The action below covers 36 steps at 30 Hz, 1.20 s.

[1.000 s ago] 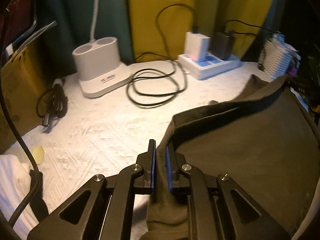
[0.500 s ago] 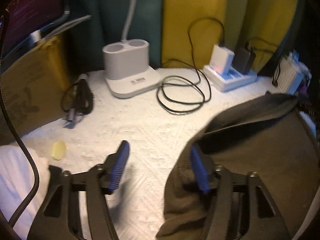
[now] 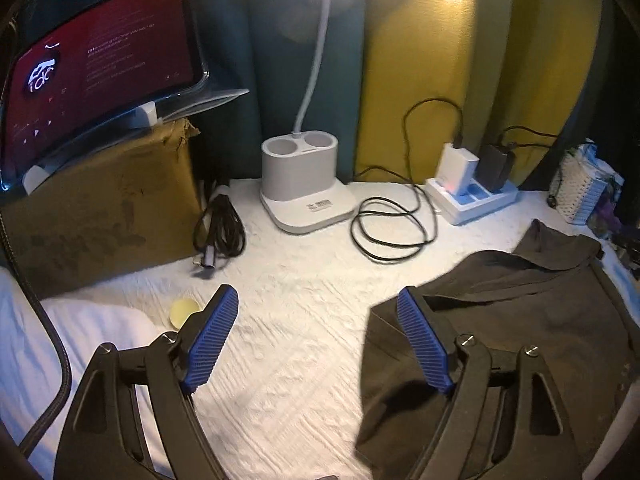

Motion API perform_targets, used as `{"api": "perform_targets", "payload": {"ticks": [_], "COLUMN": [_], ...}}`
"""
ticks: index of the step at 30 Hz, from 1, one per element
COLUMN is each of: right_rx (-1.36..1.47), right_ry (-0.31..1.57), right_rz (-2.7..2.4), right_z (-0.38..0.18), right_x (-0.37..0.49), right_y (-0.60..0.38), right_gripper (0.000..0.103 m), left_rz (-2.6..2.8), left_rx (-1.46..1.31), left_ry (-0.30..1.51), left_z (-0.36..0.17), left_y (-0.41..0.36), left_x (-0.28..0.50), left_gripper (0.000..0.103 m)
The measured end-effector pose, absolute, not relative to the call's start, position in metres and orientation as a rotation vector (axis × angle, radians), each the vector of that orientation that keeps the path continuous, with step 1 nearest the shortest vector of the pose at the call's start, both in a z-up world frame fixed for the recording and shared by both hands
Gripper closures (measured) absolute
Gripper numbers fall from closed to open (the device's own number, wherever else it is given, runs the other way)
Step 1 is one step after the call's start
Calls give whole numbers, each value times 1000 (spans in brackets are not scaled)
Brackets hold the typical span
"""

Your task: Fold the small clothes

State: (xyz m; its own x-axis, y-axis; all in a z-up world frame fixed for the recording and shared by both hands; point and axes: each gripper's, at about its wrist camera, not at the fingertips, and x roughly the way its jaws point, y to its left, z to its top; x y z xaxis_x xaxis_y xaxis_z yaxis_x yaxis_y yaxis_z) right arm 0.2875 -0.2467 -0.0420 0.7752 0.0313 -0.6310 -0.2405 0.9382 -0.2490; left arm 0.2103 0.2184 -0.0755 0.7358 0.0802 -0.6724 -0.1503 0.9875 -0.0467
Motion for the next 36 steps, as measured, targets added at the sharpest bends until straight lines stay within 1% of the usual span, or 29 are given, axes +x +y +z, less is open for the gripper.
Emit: {"api": "perform_targets", "payload": {"ticks": [4,7,11,15,18,23,30,33,36], "right_rx": [-270,-222,-282,-261,-259,-279,-330,-352,-346], "right_ry": [654,755,886,976,978,962,882,827,798], "right_rz": [242,390,530,593,585,561,474,406,401], "right_z": [-39,-61,-93,-106,-103,-99,-84,-72,-60], "right_x": [272,269,270,290,313,350,394,397,380], "right_y": [-223,-195,-159,-145,-143,-140,-148,-158,-170], "right_gripper": [49,49,49,49,48,48,48,48,48], "left_rz": [65,-32,-143,-223,-218,-203,-118,-70,-58], "left_rx": [-82,-89,-40,0,24,19,5,-12,-35], "left_ry": [762,796,869,962,984,985,965,941,917], "left_z": [-78,-85,-107,-131,-140,-139,-139,-131,-122], "left_y": [195,170,132,105,96,96,113,122,131], "left_x": [198,198,218,248,269,298,331,332,322], "left_gripper": [21,21,21,21,21,21,21,21,21]}}
